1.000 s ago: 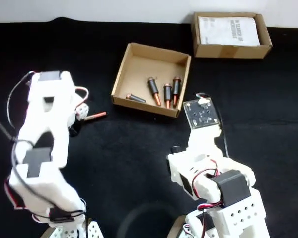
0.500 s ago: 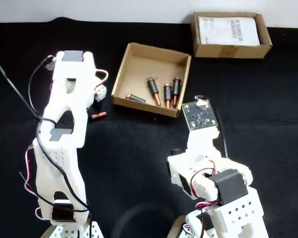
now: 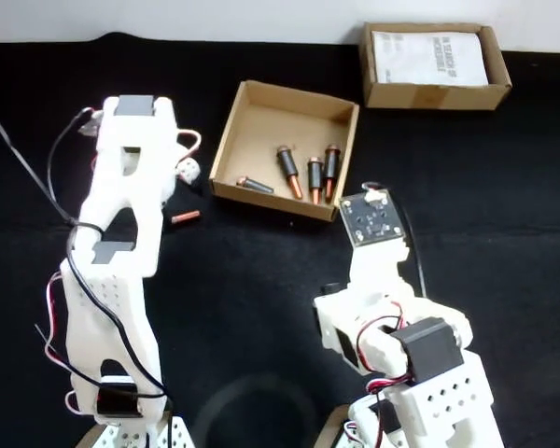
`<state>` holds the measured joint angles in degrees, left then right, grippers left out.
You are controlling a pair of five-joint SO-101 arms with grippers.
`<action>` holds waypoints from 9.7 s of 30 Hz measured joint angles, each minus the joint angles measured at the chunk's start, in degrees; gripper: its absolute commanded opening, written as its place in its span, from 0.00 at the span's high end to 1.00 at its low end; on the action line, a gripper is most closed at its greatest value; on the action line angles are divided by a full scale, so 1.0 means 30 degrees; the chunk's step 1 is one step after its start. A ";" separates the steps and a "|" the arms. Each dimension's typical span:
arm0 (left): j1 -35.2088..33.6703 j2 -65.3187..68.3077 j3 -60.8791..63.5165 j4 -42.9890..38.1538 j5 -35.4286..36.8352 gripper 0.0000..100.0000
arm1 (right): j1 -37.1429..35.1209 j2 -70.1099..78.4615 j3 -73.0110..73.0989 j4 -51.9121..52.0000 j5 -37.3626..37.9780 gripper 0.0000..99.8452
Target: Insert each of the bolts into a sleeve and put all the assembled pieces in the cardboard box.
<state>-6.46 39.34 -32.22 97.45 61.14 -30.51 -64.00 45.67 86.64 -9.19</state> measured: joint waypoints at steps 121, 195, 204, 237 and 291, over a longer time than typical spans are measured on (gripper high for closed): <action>0.1934 0.2960 -0.3780 0.0703 -1.6469 0.99 | 0.1319 0.0000 0.0469 -0.1114 0.1495 0.99; 0.6242 -2.0689 1.6381 -1.7172 -1.6410 0.99 | -0.2432 0.0000 1.4799 -3.2059 0.1495 0.99; 0.9260 -2.5172 1.7407 -1.6615 -1.6410 0.99 | -0.2432 0.0000 1.4916 -3.2059 0.1495 0.99; 1.0022 -3.2352 2.7018 -2.2974 -1.6410 0.99 | -0.2432 0.0000 1.4916 -3.2059 0.1495 0.99; 1.0667 -3.2410 2.8132 -2.0015 -1.6440 0.99 | -0.2286 0.0029 1.4916 -3.2059 0.1524 0.99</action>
<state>25.54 -57.89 52.18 37.41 11.82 -37.36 -63.91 90.42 -9.54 -4.62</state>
